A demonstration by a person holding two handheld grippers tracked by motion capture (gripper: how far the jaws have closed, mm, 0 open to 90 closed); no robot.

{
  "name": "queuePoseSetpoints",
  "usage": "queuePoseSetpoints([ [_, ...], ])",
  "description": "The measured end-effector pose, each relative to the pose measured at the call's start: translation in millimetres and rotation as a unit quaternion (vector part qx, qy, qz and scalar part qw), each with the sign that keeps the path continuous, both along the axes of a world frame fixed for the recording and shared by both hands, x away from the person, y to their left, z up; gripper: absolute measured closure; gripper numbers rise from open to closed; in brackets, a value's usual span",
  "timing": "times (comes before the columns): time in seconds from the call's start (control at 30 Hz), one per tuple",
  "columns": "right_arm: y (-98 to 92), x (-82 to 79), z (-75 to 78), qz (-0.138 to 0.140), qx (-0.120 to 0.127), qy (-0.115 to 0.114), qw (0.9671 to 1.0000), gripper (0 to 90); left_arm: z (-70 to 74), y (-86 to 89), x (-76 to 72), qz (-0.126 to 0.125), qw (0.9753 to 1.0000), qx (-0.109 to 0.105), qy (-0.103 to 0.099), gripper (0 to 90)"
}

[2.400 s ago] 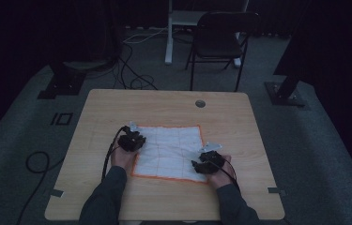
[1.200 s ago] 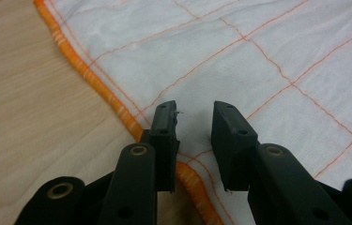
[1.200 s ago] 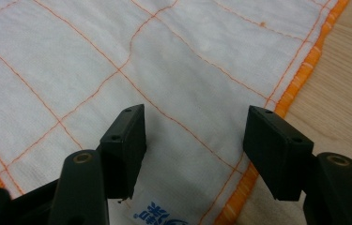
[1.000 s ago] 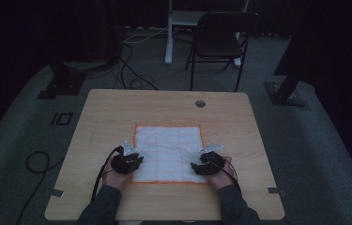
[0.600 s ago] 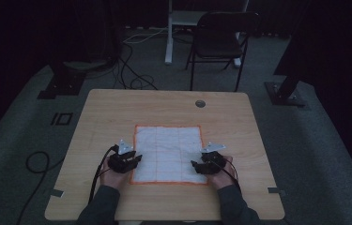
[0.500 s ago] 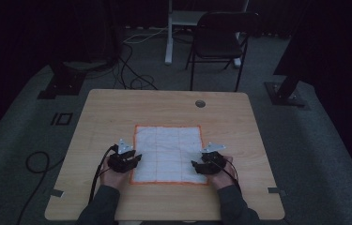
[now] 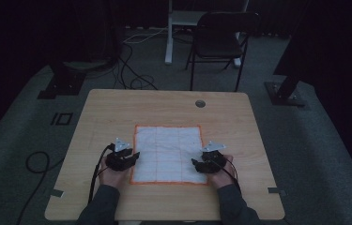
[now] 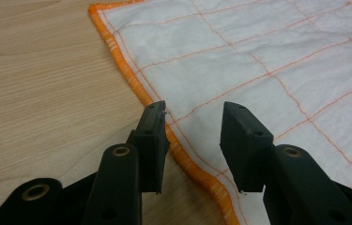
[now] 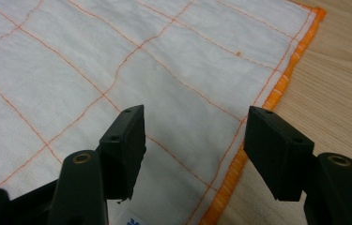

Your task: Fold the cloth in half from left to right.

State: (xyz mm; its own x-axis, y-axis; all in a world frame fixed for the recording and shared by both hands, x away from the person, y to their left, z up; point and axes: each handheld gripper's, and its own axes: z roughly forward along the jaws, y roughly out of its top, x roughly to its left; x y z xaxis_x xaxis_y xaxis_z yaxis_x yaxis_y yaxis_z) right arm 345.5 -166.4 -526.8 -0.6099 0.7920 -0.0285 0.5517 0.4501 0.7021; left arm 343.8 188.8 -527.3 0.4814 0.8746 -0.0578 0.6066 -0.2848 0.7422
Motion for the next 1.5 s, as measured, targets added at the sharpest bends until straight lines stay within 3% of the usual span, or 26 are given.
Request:
queuePoseSetpoints([
  [0.87, 1.8, 0.4, -1.6, 0.008, -0.004, -0.001, 1.0, 38.8, -11.8, 0.3, 6.5, 0.028, 0.9994, 0.004, 0.02, 51.1],
  [1.13, 2.9, 0.2, -2.1, 0.009, -0.007, -0.002, 0.9999, 38.8, -11.8, -7.6, 10.7, 0.021, 0.9995, -0.002, 0.024, 47.1],
  [1.23, 3.0, 0.1, -2.2, 0.01, -0.008, -0.002, 0.9999, 38.8, -11.9, -10.1, 11.5, 0.022, 0.9995, -0.005, 0.024, 48.3],
  [1.4, 3.4, -0.3, -2.3, 0.01, -0.012, -0.004, 0.9999, 38.8, -11.1, -13.4, 13.0, 0.028, 0.9992, -0.006, 0.027, 57.6],
  [1.5, 3.4, -0.2, -2.2, 0.01, -0.012, -0.005, 0.9999, 38.8, -10.5, -13.8, 13.4, 0.03, 0.9991, -0.004, 0.03, 67.9],
])
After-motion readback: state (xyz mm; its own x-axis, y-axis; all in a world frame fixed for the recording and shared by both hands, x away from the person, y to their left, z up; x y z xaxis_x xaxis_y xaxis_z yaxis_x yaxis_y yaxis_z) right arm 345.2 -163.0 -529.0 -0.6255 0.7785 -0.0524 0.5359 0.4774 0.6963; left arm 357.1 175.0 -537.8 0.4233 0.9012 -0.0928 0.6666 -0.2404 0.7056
